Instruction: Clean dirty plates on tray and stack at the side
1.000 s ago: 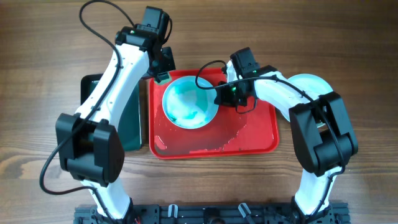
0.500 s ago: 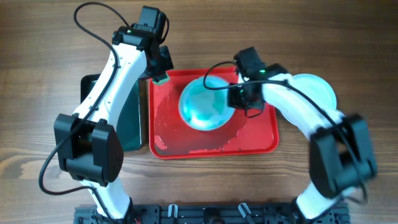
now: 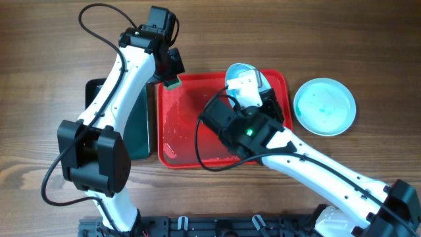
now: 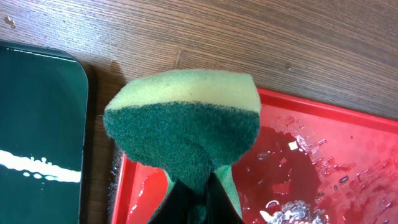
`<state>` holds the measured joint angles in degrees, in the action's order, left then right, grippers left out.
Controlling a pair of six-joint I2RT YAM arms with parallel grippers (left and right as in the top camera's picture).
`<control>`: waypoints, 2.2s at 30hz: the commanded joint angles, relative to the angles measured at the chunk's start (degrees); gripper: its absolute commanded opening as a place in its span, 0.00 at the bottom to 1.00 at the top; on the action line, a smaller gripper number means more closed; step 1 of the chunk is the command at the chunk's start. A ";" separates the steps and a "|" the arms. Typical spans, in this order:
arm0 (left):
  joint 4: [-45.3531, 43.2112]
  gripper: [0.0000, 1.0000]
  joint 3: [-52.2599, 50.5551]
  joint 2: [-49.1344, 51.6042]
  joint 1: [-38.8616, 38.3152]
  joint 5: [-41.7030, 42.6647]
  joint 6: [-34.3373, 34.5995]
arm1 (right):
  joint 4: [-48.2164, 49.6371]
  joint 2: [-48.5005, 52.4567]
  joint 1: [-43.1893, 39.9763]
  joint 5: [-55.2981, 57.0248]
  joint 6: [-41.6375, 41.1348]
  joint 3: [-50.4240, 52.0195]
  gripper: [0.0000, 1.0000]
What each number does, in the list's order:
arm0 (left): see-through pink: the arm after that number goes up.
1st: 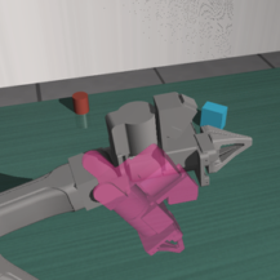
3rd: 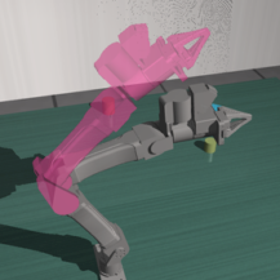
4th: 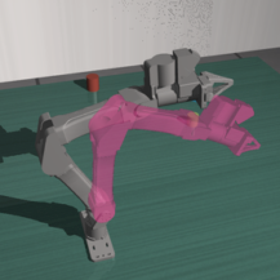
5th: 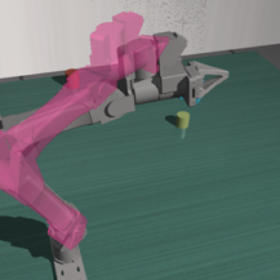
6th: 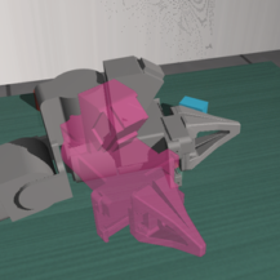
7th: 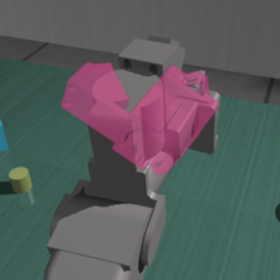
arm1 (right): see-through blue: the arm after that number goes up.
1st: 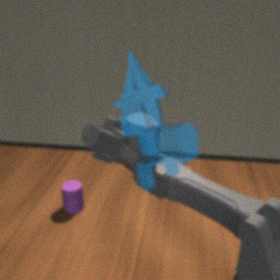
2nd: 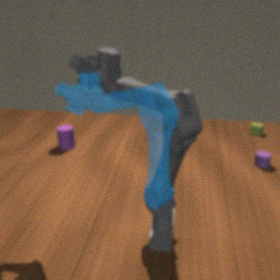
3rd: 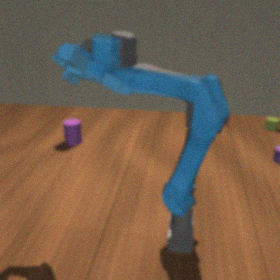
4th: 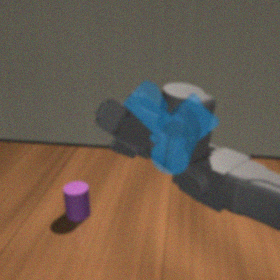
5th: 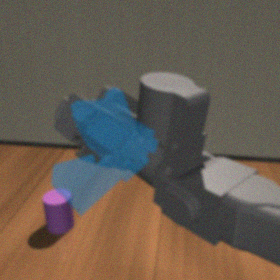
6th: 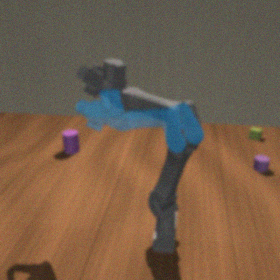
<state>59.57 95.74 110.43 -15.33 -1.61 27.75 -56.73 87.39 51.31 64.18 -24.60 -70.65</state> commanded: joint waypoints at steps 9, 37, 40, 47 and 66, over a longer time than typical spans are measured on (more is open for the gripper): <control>0.24 0.04 0.48 0.37 0.39 0.70 1.27 | 3.30 -1.38 2.51 21.33 7.58 -0.24 0.04; -0.17 0.04 0.48 0.37 0.39 0.70 1.25 | 32.63 15.78 -30.60 -80.15 31.65 5.92 0.43; -0.74 0.04 0.48 0.37 0.39 0.70 1.22 | 30.56 23.91 -30.27 -84.41 35.01 0.39 0.38; -1.92 0.04 0.46 0.39 0.17 0.72 1.25 | 28.59 26.62 -30.27 -83.47 34.97 -1.46 0.08; -3.93 0.04 -1.79 9.75 -7.39 1.79 -9.64 | 23.58 25.66 -28.39 -72.96 -12.90 -0.85 0.04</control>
<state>56.88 94.35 117.62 -22.79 -0.23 23.11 -33.56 113.01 22.48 -10.28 -35.35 -71.75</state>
